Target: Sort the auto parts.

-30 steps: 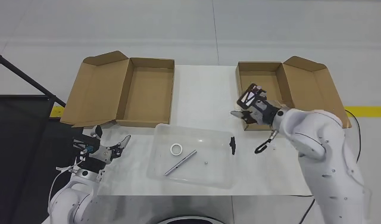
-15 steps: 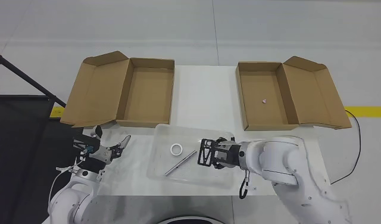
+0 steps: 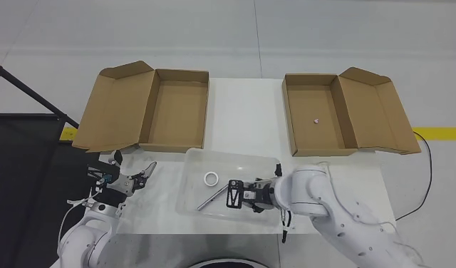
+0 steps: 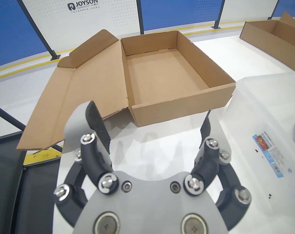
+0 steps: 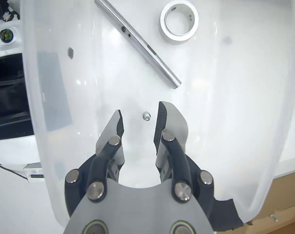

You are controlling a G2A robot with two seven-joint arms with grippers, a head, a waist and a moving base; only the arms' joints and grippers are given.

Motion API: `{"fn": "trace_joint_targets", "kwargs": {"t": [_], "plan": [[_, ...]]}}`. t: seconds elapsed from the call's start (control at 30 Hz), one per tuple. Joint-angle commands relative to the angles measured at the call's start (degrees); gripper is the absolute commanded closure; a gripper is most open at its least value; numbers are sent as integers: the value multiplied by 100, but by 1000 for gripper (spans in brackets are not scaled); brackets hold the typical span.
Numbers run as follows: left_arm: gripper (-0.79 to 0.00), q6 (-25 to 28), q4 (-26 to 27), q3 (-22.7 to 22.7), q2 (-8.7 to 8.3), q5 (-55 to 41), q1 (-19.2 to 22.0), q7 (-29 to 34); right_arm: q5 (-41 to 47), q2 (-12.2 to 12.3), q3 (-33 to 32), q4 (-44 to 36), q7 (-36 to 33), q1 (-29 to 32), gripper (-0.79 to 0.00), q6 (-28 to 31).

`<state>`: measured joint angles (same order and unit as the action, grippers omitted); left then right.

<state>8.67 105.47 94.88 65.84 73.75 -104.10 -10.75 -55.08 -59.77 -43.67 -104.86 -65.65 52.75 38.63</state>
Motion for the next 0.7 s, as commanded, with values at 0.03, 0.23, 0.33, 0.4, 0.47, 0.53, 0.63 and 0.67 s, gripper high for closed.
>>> {"fn": "trace_joint_targets", "kwargs": {"t": [0.03, 0.23, 0.33, 0.4, 0.47, 0.53, 0.63, 0.67], "plan": [[-785, 0, 0, 0, 0, 0, 0, 0, 95, 7, 75, 129, -58, -107, -283, -58], [-785, 0, 0, 0, 0, 0, 0, 0, 135, -9, 194, 343, -110, -223, -215, -133], [-785, 0, 0, 0, 0, 0, 0, 0, 141, -26, 232, 416, -63, -253, -228, -170], [-785, 0, 0, 0, 0, 0, 0, 0, 124, -38, 264, 451, -30, -272, -225, -183], [-785, 0, 0, 0, 0, 0, 0, 0, 108, -52, 298, 487, 5, -291, -225, -208], [-785, 0, 0, 0, 0, 0, 0, 0, 102, -68, 343, 521, 35, -312, -222, -208], [-785, 0, 0, 0, 0, 0, 0, 0, 88, -94, 406, 588, 64, -358, -114, -214], [-785, 0, 0, 0, 0, 0, 0, 0, 84, -102, 423, 608, 72, -372, -28, -220]]}}
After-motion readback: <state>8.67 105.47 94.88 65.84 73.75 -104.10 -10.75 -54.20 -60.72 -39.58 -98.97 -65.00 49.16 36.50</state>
